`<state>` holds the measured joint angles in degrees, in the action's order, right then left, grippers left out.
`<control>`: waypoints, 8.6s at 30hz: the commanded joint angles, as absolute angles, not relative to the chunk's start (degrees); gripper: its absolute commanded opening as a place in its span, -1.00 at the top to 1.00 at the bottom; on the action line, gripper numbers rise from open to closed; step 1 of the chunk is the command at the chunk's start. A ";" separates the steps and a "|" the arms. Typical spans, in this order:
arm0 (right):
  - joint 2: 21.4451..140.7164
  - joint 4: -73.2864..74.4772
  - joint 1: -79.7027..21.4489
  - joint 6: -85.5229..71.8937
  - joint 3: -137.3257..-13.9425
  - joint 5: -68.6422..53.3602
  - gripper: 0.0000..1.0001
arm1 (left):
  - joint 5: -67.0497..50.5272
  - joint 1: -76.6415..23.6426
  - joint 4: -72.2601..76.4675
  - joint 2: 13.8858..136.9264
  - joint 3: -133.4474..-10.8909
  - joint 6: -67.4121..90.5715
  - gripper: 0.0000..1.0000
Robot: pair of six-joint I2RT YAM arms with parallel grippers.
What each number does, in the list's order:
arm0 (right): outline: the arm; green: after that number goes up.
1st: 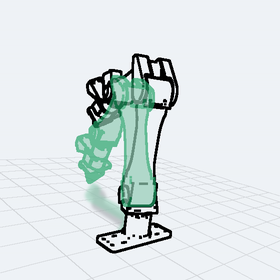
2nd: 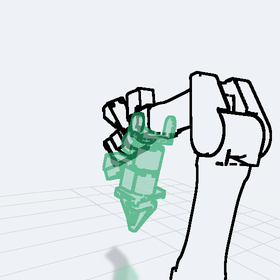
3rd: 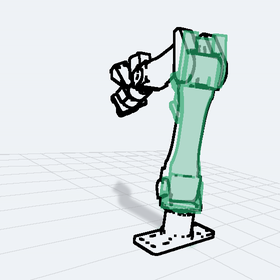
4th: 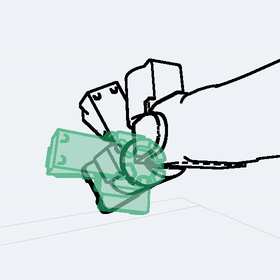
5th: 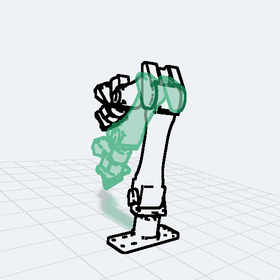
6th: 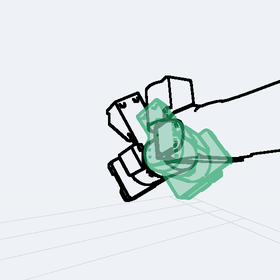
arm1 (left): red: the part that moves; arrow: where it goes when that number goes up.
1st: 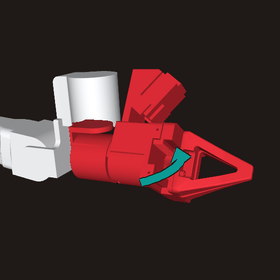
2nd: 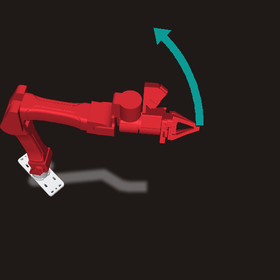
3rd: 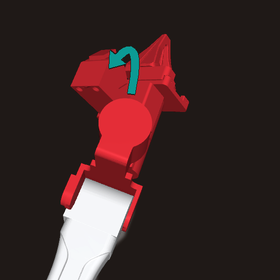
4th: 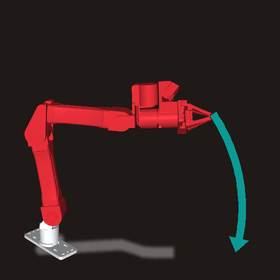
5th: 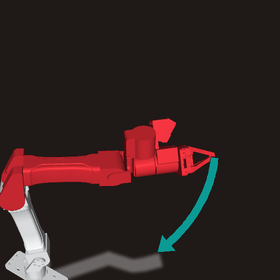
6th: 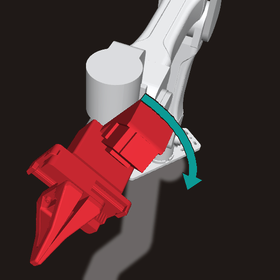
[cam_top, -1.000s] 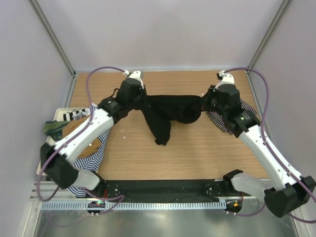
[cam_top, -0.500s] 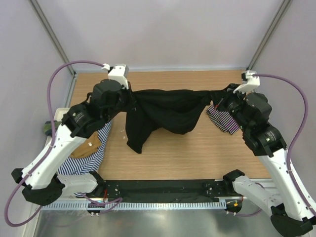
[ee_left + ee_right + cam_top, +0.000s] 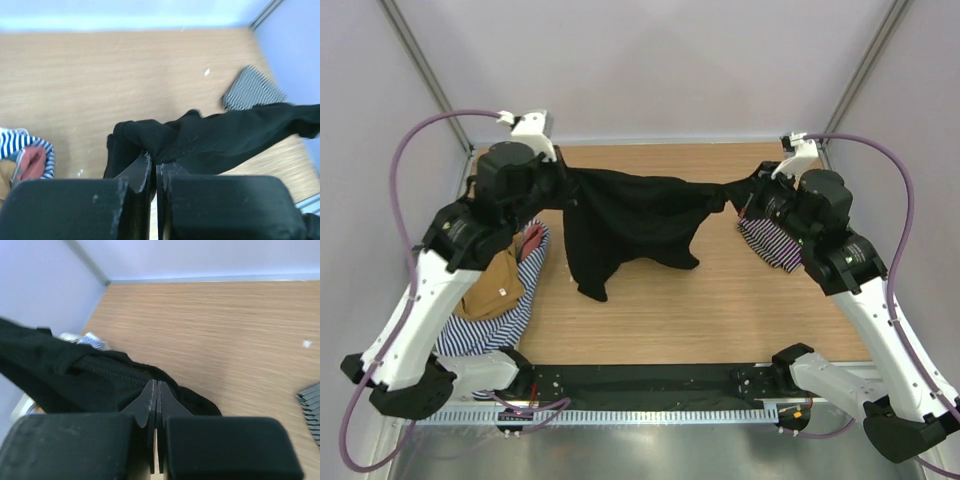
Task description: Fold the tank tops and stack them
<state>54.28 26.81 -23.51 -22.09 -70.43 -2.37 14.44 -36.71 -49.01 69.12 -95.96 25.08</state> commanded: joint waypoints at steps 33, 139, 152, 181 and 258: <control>39.20 24.76 -25.31 -36.38 -36.47 -8.11 0.98 | -12.13 -45.26 -25.93 132.46 -129.03 13.88 0.33; 91.41 18.90 -13.89 -30.41 -61.26 13.18 0.98 | 3.78 -27.78 -28.39 67.58 -35.59 45.88 0.27; 90.35 18.46 -13.10 -30.50 -60.29 11.95 0.98 | 0.18 -27.86 -25.05 69.53 -31.29 48.60 0.37; 87.54 17.40 -12.92 -30.32 -58.01 8.89 0.98 | 4.48 -26.20 -38.41 65.21 -47.36 42.63 1.00; 104.07 22.23 -12.74 -25.32 -99.40 -10.53 0.97 | -23.28 6.77 -32.68 89.29 -91.38 46.85 1.00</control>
